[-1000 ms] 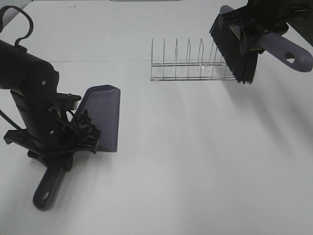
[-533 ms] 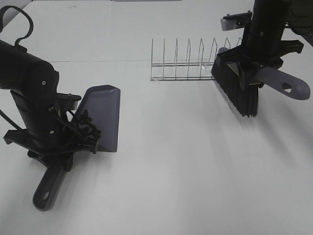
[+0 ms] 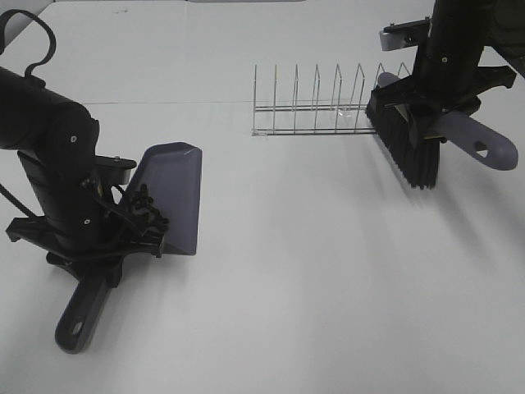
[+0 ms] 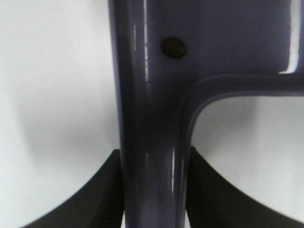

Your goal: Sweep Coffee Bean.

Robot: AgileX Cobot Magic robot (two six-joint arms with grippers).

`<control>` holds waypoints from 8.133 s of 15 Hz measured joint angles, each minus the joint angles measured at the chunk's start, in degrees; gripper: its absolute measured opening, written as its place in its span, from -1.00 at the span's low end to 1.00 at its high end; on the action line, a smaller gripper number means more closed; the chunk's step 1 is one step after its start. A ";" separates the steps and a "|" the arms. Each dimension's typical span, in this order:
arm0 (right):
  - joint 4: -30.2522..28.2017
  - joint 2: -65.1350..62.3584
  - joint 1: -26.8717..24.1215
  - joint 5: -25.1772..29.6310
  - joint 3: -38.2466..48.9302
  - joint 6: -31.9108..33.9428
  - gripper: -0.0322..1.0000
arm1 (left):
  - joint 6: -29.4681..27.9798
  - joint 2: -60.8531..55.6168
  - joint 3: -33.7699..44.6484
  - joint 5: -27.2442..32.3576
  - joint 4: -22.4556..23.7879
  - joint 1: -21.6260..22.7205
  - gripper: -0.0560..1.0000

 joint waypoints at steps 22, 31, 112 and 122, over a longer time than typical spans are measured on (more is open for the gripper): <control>-2.01 15.24 -0.17 -2.69 -20.63 2.46 -0.34 | 0.00 0.00 0.00 0.00 0.00 0.00 -0.24; -2.58 12.32 -0.17 -0.06 -21.14 2.58 0.55 | 0.00 0.00 0.00 0.00 0.06 0.00 -0.23; 13.12 -116.54 -11.23 -5.39 68.30 -15.18 0.55 | 25.38 -115.05 31.05 18.45 -6.19 23.09 0.50; 13.12 -121.24 -11.29 -5.44 68.30 -15.18 0.55 | 25.38 -115.11 31.05 18.45 -6.19 23.61 0.50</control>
